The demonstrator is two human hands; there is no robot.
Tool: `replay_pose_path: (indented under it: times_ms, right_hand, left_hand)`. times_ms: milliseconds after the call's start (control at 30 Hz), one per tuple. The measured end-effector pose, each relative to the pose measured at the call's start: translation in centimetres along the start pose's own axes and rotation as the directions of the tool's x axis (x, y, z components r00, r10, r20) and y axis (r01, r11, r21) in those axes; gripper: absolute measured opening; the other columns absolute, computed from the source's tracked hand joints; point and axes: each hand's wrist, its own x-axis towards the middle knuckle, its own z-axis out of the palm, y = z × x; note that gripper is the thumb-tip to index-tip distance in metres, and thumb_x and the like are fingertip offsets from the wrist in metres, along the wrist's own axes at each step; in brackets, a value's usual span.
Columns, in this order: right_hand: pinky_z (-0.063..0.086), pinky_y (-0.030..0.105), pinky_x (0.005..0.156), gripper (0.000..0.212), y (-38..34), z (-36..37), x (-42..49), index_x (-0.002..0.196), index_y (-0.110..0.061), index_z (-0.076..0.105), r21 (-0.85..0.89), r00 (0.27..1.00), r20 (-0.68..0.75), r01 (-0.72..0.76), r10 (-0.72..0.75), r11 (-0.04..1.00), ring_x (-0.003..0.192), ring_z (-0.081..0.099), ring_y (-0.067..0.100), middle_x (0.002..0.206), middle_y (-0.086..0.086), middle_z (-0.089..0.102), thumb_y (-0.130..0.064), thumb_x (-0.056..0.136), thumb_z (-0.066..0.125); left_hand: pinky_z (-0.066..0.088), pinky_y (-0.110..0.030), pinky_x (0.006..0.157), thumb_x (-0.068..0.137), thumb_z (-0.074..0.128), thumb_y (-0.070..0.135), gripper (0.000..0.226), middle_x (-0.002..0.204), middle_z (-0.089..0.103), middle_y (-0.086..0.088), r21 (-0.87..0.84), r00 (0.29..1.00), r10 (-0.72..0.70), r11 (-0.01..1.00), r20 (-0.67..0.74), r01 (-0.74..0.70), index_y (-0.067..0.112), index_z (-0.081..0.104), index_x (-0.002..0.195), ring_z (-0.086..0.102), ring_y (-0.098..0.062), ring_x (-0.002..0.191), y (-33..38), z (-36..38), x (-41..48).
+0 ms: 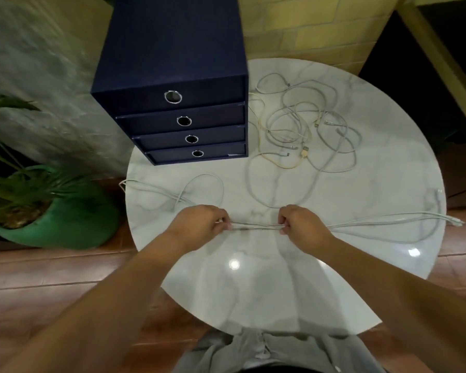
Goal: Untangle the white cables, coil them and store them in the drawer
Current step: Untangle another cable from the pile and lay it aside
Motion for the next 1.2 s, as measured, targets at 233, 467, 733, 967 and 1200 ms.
replay_pose_path:
  times_ms: [233, 467, 733, 967, 1200]
  right_hand:
    - [0.035, 0.024, 0.067, 0.018, -1.2, -0.1, 0.4, 0.080, -0.019, 0.051, -0.014, 0.999, 0.025, -0.044, 0.044, 0.999, 0.079, 0.051, 0.016, 0.084, -0.004, 0.054, -0.008, 0.081, 0.064]
    - [0.042, 0.026, 0.071, 0.019, -1.4, -0.2, 0.4, 0.078, -0.020, 0.052, -0.036, 0.995, 0.030, -0.095, 0.096, 0.995, 0.079, 0.053, 0.015, 0.082, -0.005, 0.054, -0.010, 0.079, 0.068]
    - [0.047, 0.027, 0.069, 0.028, -1.4, 0.0, 0.5, 0.070, -0.025, 0.048, -0.018, 0.994, 0.029, -0.101, 0.101, 0.995, 0.076, 0.060, 0.013, 0.076, -0.008, 0.056, 0.000, 0.078, 0.056]
    - [0.049, 0.027, 0.067, 0.039, -1.3, 0.1, 0.6, 0.066, -0.032, 0.042, -0.001, 0.995, 0.021, -0.095, 0.095, 0.996, 0.073, 0.064, 0.009, 0.072, -0.009, 0.055, 0.005, 0.075, 0.050]
    - [0.049, 0.028, 0.067, 0.032, -1.5, -0.3, 0.9, 0.066, -0.029, 0.044, -0.002, 0.995, 0.036, -0.097, 0.097, 0.995, 0.076, 0.064, 0.013, 0.069, -0.011, 0.053, 0.000, 0.079, 0.053]
  left_hand:
    - [0.047, -0.034, 0.072, 0.100, 0.040, 0.037, 0.024, 0.100, 0.067, 0.001, 0.310, 0.988, -0.154, 0.939, -0.016, 0.152, 0.025, 0.060, 0.104, 0.060, -0.022, 0.089, -9.2, -7.0, -2.9]
    - [0.046, -0.039, 0.070, 0.095, 0.053, 0.025, 0.019, 0.079, 0.068, -0.012, 0.453, 0.867, -0.092, 0.823, -0.490, 0.343, 0.012, 0.066, 0.090, 0.063, -0.032, 0.071, -13.4, -12.1, -3.6]
    - [0.007, -0.057, 0.115, 0.091, 0.050, 0.024, 0.052, 0.141, 0.033, -0.007, 0.579, 0.917, -0.300, 0.712, -0.262, 0.398, 0.031, 0.035, 0.140, 0.027, -0.032, 0.135, -13.9, -7.8, -2.0]
    - [0.029, -0.041, 0.107, 0.092, 0.048, 0.016, 0.050, 0.140, 0.034, -0.002, 0.218, 0.887, -0.402, 0.867, -0.225, 0.448, 0.030, 0.038, 0.139, 0.031, -0.026, 0.130, -13.8, -2.3, -2.2]
    - [0.041, -0.043, 0.096, 0.095, 0.050, 0.026, 0.042, 0.132, 0.046, -0.014, -0.198, 0.769, -0.599, 0.800, -0.225, 0.566, 0.017, 0.040, 0.134, 0.044, -0.034, 0.119, -14.3, -0.1, -2.8]
